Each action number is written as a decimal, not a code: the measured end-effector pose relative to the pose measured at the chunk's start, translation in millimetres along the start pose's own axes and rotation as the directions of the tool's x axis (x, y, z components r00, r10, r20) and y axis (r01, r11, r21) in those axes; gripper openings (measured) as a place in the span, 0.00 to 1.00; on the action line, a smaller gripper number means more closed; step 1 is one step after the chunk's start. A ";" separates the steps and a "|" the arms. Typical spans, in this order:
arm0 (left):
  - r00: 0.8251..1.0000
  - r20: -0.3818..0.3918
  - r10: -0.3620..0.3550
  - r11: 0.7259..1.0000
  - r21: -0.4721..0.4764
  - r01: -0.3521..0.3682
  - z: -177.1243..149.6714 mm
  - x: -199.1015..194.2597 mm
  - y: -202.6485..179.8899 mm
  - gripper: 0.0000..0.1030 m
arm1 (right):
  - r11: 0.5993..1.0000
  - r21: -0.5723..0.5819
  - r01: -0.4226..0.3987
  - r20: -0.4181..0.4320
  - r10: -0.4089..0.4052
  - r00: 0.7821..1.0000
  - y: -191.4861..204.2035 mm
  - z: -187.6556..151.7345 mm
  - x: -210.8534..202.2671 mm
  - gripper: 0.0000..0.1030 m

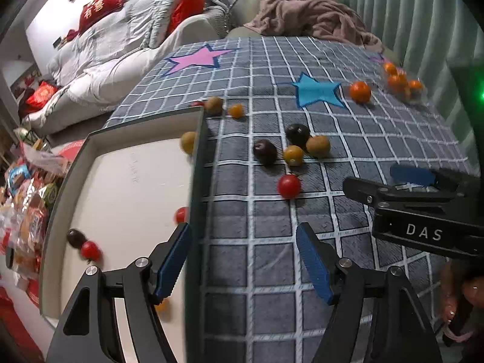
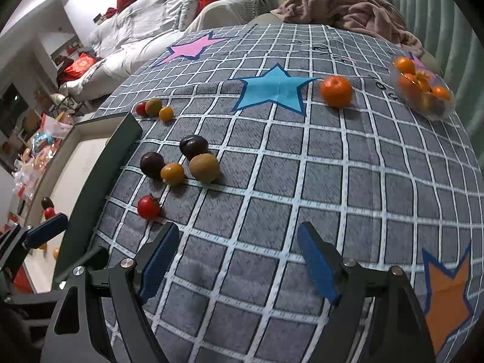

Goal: Organize fruits
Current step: 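Move both tools back over the remaining fruits, then grasp a red cherry tomato with the left tool while the right tool grasps a tan fruit, then carry the red cherry tomato and tan fruit over the white tray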

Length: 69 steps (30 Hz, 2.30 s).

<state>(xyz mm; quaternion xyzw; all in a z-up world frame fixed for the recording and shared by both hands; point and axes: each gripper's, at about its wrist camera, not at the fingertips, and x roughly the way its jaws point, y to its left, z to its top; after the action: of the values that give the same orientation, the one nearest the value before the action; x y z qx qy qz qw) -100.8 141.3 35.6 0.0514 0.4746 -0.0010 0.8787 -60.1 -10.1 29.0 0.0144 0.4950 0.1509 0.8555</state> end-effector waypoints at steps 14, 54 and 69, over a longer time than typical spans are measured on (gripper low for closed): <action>1.000 -0.011 0.016 1.000 0.011 -0.016 17.6 40.1 -22.9 0.70 | 0.988 -0.156 -0.021 -0.001 0.021 1.000 16.5 26.5 29.8 0.66; 0.994 -0.026 -0.107 0.992 -0.067 0.105 -3.2 7.3 -16.8 0.22 | 0.994 0.026 -0.103 -0.005 0.103 0.995 -13.5 -33.8 -18.2 0.27; 0.991 0.029 -0.130 0.986 -0.099 0.133 -13.1 -22.9 6.6 0.22 | 0.996 0.002 -0.090 -0.006 0.090 0.996 9.5 -40.9 -35.7 0.27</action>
<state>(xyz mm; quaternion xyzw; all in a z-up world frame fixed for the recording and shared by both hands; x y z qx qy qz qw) -124.0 147.9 48.2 -0.0245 0.4664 -0.0355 0.8835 -113.8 -15.8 39.9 0.0368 0.4966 0.1889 0.8464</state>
